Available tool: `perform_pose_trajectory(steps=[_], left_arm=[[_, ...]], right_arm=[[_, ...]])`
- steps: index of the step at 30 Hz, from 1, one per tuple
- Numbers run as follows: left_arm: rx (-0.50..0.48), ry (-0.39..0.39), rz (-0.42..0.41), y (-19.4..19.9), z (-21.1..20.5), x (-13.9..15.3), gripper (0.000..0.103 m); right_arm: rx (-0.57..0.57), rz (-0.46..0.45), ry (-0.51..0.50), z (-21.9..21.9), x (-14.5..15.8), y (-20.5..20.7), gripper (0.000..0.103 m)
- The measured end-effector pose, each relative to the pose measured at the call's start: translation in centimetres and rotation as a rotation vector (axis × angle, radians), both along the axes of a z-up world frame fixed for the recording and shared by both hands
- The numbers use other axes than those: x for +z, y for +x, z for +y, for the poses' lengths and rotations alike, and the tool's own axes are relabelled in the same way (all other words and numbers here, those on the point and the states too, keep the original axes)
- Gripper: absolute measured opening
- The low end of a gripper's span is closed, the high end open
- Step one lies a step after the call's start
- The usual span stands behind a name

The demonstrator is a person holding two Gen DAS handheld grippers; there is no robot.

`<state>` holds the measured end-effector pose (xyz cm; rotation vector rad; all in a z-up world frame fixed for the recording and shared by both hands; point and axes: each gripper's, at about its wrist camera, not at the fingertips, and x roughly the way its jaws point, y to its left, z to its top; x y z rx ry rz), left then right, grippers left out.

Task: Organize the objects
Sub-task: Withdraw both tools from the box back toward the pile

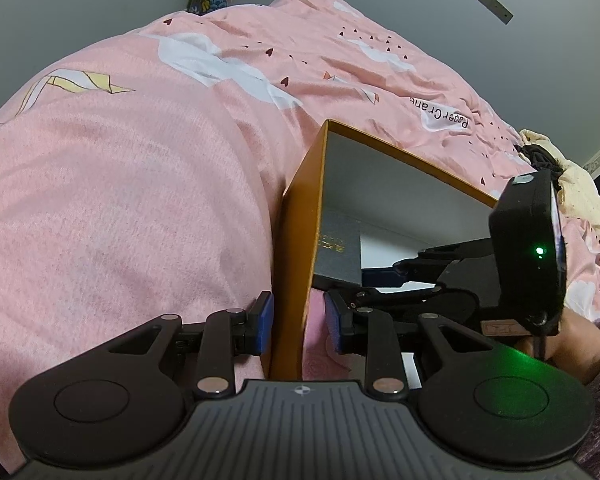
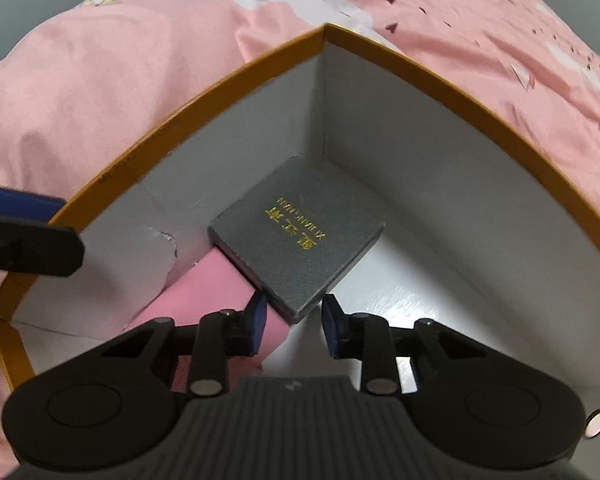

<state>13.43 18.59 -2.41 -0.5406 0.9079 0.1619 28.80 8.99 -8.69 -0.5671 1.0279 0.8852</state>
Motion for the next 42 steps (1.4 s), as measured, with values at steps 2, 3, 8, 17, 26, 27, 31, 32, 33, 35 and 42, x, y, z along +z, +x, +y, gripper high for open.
perform_pose_trajectory(steps=[2, 3, 8, 17, 26, 27, 31, 32, 33, 35, 42], left_arm=[[0.0, 0.001, 0.001, 0.0, 0.0, 0.1, 0.032], [-0.002, 0.001, 0.002, 0.0, -0.1, 0.1, 0.032], [-0.009, 0.013, -0.008, -0.6, -0.5, 0.8, 0.032], [-0.061, 0.088, -0.097, -3.9, -2.5, 4.8, 0.032], [-0.204, 0.113, -0.109, -8.1, -6.6, 6.4, 0.032], [-0.218, 0.106, -0.087, -8.3, -7.2, 6.0, 0.032], [-0.275, 0.032, 0.017, -8.4, -9.3, 3.4, 0.032], [-0.288, 0.017, 0.033, -8.4, -9.7, 2.8, 0.032], [-0.297, 0.007, 0.049, -8.3, -10.1, 2.3, 0.032], [-0.317, 0.005, 0.082, -7.9, -10.8, 1.3, 0.032], [-0.374, 0.028, 0.168, -7.9, -12.8, -0.9, 0.032]], right_arm=[[-0.014, 0.01, 0.009, -0.2, 0.0, 0.1, 0.032], [-0.016, 0.015, 0.013, -0.2, 0.1, 0.1, 0.033], [-0.049, 0.01, 0.036, -1.2, 1.3, 0.0, 0.037], [-0.134, -0.085, 0.168, -6.7, 7.0, -5.7, 0.039], [-0.304, -0.021, 0.297, -13.6, 8.0, -12.4, 0.032], [-0.312, 0.004, 0.298, -13.9, 7.4, -13.0, 0.028], [-0.346, 0.083, 0.283, -15.3, 5.2, -16.1, 0.025], [-0.352, 0.098, 0.278, -15.7, 4.8, -16.8, 0.026], [-0.356, 0.113, 0.272, -15.9, 4.4, -17.6, 0.027], [-0.357, 0.121, 0.244, -16.2, 3.4, -18.6, 0.027], [-0.312, 0.081, 0.165, -16.3, 1.9, -20.3, 0.043]])
